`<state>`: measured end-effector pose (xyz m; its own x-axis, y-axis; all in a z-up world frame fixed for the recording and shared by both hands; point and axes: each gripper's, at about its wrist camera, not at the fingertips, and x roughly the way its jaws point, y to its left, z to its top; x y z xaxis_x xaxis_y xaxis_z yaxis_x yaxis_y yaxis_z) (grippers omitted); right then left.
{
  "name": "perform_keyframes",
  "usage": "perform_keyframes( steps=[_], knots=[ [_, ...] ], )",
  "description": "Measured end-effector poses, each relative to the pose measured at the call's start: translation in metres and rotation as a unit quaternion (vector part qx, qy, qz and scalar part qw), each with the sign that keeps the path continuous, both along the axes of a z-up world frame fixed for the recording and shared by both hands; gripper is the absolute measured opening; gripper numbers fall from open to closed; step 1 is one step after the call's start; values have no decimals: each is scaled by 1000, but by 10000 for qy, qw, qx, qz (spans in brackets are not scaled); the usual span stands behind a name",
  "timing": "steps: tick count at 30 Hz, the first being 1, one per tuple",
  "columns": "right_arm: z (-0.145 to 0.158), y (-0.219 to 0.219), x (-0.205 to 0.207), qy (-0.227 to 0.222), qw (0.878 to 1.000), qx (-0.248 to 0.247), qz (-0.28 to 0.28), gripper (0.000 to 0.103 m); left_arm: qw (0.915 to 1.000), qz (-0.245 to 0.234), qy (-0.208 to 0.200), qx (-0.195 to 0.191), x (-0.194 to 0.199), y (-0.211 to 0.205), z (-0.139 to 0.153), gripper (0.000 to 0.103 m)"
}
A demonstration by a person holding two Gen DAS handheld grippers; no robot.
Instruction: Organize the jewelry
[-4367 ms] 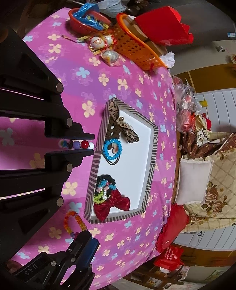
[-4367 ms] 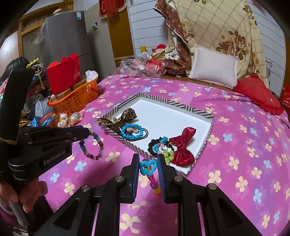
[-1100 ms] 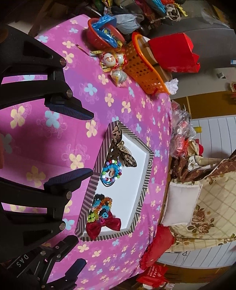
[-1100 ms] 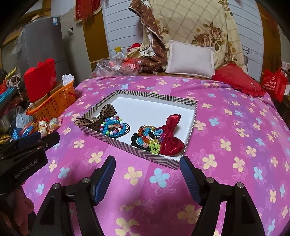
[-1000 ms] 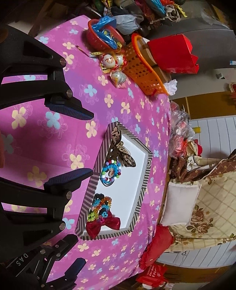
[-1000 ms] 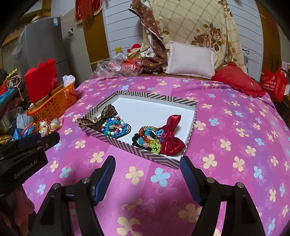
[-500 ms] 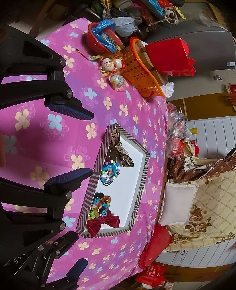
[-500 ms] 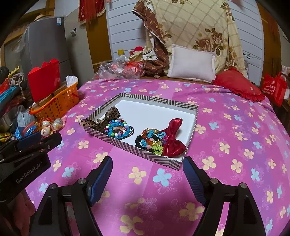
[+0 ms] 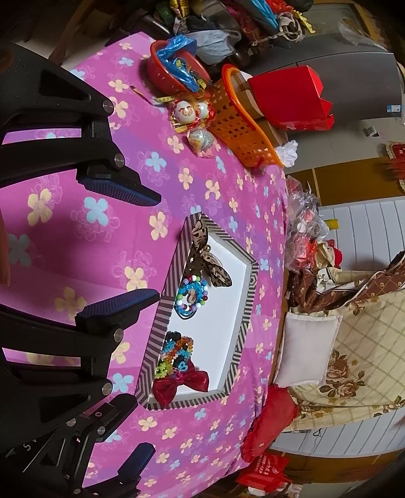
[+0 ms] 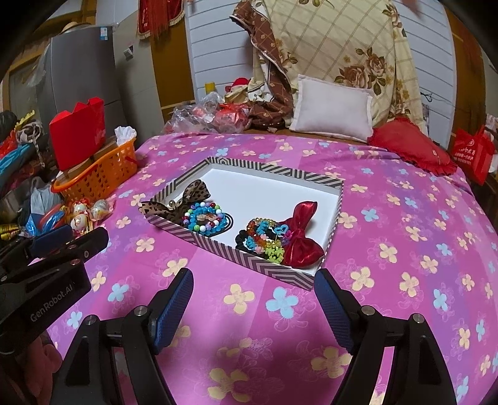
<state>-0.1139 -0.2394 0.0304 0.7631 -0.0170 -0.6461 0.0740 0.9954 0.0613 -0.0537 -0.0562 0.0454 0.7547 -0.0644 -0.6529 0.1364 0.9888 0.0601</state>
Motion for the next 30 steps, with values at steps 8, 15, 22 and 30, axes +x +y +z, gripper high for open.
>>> perform_keyframes(
  steps=[8, 15, 22, 30],
  knots=[
    [-4, -1, 3, 55, 10000, 22, -5, 78, 10000, -3, -4, 22, -1, 3, -1, 55],
    [-8, -1, 5, 120, 9999, 19, 5, 78, 10000, 9, 45, 47, 0, 8, -4, 55],
    [-8, -1, 6, 133, 9999, 30, 8, 78, 9999, 23, 87, 88, 6, 4, -8, 55],
    [-10, -3, 6, 156, 9999, 42, -2, 78, 9999, 24, 93, 93, 6, 6, -8, 55]
  ],
)
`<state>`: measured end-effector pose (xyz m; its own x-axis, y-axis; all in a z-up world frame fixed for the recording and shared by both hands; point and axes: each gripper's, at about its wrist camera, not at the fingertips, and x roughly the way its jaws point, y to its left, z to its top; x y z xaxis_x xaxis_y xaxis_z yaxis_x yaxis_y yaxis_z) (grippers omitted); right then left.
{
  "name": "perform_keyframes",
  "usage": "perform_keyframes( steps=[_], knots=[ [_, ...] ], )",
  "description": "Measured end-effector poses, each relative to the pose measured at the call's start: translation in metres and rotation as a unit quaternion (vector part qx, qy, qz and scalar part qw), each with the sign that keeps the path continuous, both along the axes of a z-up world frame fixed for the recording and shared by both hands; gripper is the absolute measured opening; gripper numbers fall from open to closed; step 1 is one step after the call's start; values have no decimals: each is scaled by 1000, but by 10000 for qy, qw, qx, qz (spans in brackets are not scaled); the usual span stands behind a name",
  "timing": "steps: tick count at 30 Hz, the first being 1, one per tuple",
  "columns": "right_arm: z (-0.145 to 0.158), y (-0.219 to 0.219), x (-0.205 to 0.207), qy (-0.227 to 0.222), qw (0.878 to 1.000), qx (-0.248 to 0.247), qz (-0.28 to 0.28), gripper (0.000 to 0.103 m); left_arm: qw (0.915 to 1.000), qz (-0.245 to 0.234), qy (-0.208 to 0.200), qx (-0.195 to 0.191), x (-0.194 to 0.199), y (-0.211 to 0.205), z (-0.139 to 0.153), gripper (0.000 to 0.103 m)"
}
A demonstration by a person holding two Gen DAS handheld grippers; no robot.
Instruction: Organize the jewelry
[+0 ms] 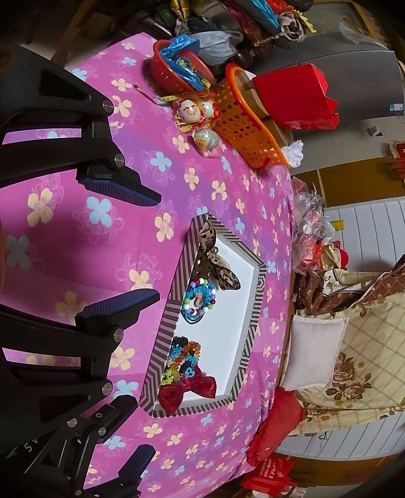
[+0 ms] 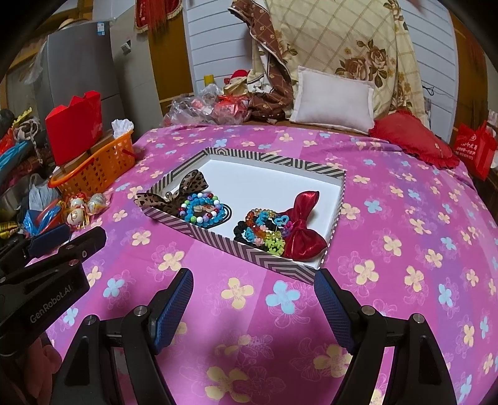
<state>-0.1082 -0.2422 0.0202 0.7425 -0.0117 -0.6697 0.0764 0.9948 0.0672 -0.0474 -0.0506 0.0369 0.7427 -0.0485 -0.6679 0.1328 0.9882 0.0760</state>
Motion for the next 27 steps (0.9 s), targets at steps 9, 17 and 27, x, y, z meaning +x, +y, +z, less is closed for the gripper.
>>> perform_keyframes(
  steps=[9, 17, 27],
  knots=[
    [-1, -1, 0, 9, 10000, 1, 5, 78, 10000, 5, 23, -4, -1, -1, -3, 55],
    [-4, -2, 0, 48, 10000, 22, -8, 78, 10000, -1, 28, 5, -1, -2, -3, 55],
    [-5, -1, 1, 51, 10000, 21, -7, 78, 10000, 23, 26, 4, -1, -1, -5, 55]
  ],
)
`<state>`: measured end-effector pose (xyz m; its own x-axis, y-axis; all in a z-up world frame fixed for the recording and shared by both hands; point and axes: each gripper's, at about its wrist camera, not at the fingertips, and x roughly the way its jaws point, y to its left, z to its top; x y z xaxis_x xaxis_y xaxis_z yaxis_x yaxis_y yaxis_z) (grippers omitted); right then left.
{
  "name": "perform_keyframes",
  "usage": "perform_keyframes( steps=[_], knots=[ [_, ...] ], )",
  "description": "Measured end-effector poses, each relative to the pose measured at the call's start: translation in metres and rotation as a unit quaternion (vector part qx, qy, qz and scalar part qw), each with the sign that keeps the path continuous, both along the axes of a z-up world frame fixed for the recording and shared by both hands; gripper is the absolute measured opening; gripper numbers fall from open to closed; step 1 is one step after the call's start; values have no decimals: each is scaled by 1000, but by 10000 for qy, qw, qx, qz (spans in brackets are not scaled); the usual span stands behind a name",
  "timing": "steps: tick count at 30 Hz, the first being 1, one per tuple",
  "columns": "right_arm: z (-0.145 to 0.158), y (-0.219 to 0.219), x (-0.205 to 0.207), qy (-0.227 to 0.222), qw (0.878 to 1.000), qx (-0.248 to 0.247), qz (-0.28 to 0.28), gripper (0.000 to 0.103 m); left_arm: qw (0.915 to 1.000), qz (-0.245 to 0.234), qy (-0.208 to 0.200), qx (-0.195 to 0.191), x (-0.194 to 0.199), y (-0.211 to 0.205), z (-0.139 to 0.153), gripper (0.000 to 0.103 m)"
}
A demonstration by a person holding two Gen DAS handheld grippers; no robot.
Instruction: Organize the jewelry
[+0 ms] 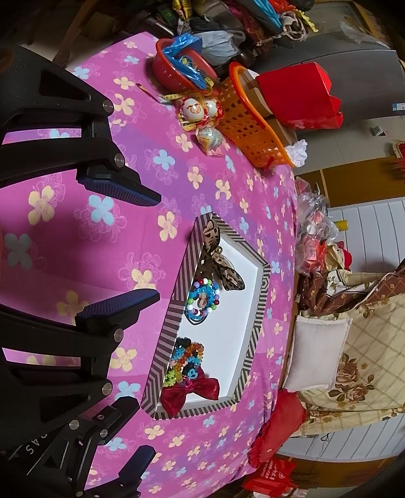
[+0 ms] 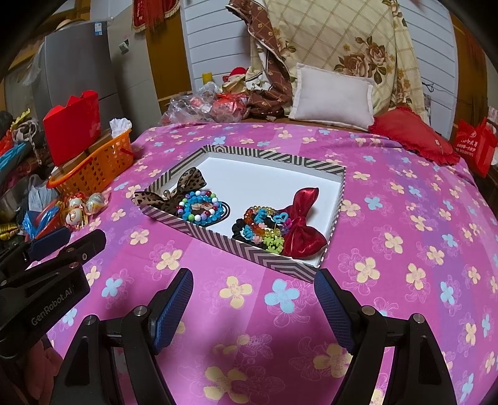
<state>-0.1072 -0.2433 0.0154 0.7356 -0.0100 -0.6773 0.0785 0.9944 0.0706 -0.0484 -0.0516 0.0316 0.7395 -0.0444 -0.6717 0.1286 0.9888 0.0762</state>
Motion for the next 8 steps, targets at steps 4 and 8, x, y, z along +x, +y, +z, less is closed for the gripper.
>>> perform_keyframes(
  steps=[4, 8],
  knots=[
    [-2, -1, 2, 27, 10000, 12, -6, 78, 10000, 32, -37, 34, 0, -2, -4, 55],
    [-4, -7, 3, 63, 10000, 39, -41, 78, 10000, 21, 29, 24, 3, 1, -9, 55]
  ],
)
